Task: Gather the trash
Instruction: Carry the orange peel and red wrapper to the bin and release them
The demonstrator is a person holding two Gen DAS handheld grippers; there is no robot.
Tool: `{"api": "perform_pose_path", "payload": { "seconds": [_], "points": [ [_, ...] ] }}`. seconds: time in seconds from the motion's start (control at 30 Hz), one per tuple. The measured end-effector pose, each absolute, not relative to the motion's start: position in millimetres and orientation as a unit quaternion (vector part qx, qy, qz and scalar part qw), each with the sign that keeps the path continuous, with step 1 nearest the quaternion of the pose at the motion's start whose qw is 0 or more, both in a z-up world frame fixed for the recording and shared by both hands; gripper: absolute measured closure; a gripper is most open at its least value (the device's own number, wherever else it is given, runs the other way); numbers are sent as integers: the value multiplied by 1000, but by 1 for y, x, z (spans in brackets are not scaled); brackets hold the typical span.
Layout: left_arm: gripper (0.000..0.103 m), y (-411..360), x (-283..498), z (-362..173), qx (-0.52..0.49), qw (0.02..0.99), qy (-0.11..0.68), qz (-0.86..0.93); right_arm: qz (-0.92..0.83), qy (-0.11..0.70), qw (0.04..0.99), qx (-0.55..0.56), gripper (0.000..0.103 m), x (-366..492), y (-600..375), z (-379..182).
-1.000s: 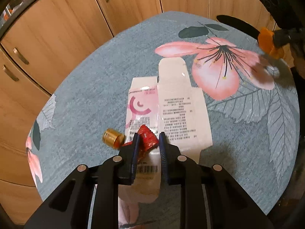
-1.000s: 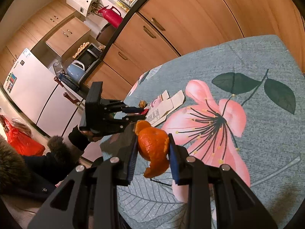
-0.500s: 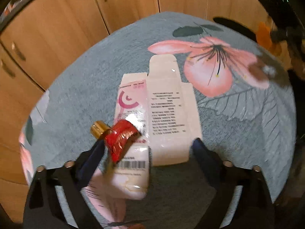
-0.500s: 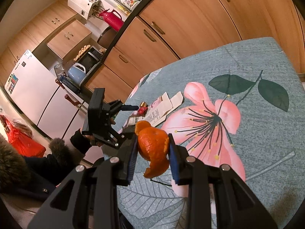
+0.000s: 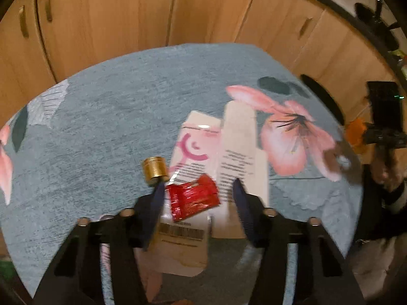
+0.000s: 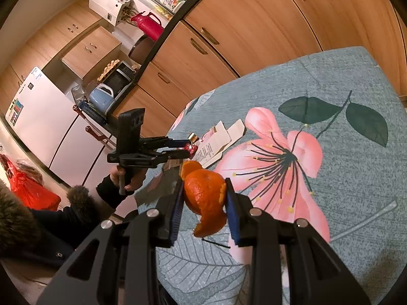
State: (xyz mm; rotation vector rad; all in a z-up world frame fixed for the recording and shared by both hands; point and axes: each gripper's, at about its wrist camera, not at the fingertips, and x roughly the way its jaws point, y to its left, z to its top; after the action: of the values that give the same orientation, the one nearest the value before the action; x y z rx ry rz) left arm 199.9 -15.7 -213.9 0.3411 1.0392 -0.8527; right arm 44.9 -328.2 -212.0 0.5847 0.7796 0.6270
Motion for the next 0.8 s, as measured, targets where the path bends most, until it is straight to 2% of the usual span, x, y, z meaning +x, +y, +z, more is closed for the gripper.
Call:
{"api": "perform_pose_path", "payload": {
  "seconds": [0.03, 0.2, 0.3, 0.53, 0.67, 0.8],
  "points": [
    [69, -16, 198, -214, 169, 777, 474, -378, 296, 367, 837, 278, 71, 45, -328, -212],
    [74, -29, 170, -214, 243, 801, 438, -327, 295, 362, 838, 281, 71, 43, -330, -211],
    [86, -27, 159, -207, 239, 813, 424, -318, 288, 359, 844, 275, 71, 41, -333, -209],
    [88, -34, 159, -179, 159, 853, 418, -270, 250, 343, 869, 253, 72, 27, -347, -199],
    [88, -88, 135, -144, 134, 845, 388, -343, 186, 336, 898, 216, 72, 11, -379, -189],
    [88, -181, 104, -119, 144, 808, 366, -438, 92, 334, 919, 190, 72, -13, -435, -186]
  ]
}}
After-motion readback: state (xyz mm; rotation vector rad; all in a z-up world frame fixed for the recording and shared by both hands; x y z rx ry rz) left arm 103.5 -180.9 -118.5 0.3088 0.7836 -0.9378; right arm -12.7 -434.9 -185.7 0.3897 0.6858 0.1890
